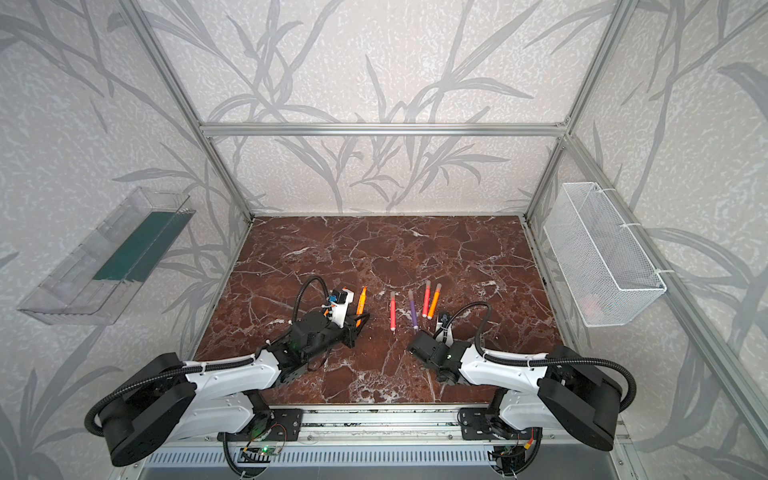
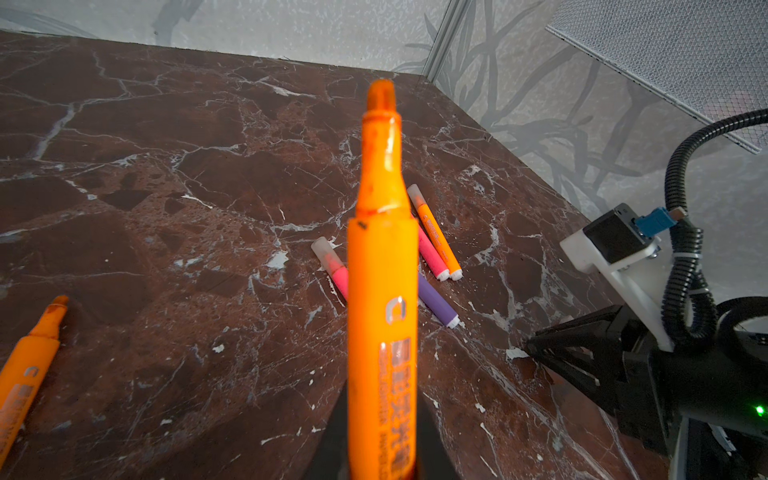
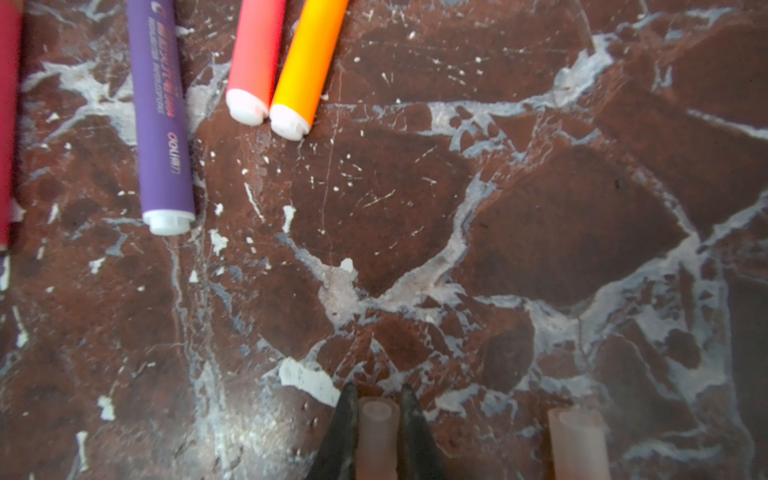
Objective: Insert the pens into the pen caps
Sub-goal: 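Grasp a pale cap with the right gripper and lift it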
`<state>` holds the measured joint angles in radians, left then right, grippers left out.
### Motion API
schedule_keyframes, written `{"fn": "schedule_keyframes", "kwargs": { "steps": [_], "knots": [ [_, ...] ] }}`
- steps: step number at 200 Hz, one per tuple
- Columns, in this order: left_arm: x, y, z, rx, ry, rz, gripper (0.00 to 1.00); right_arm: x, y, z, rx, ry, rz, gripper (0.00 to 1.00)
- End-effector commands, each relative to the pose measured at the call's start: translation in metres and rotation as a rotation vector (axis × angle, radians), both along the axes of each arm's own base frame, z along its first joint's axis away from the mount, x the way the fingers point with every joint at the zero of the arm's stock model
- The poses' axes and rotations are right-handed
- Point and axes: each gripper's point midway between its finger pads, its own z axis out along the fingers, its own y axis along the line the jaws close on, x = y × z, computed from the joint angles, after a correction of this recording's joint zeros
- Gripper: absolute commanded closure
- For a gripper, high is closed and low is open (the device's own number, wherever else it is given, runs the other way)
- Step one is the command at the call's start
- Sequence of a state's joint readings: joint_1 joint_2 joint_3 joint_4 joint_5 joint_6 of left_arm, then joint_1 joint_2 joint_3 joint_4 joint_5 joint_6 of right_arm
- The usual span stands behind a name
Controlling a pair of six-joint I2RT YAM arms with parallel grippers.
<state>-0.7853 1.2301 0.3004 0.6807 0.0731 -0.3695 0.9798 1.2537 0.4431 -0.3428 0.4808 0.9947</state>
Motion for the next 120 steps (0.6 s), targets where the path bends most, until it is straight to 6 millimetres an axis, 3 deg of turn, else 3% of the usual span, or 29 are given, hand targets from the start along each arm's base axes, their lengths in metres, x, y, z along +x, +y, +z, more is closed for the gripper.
{"fn": "schedule_keyframes", "kwargs": {
  "steps": [1,29,87,120],
  "knots": [
    [0.003,-0.005,0.016,-0.03,-0.026,-0.007,1.0,-0.015,-0.012,-0.008,-0.015,0.055,0.006,0.88],
    [0.001,-0.009,0.018,-0.037,-0.023,-0.028,1.0,-0.006,-0.006,0.018,0.058,-0.028,0.008,0.88],
    [-0.019,-0.024,0.032,-0.113,-0.012,-0.139,1.0,0.035,0.032,0.126,0.359,-0.397,0.07,0.87],
    [-0.028,-0.027,0.041,-0.148,0.001,-0.164,1.0,0.052,0.061,0.176,0.493,-0.509,0.112,0.89]
  ]
}}
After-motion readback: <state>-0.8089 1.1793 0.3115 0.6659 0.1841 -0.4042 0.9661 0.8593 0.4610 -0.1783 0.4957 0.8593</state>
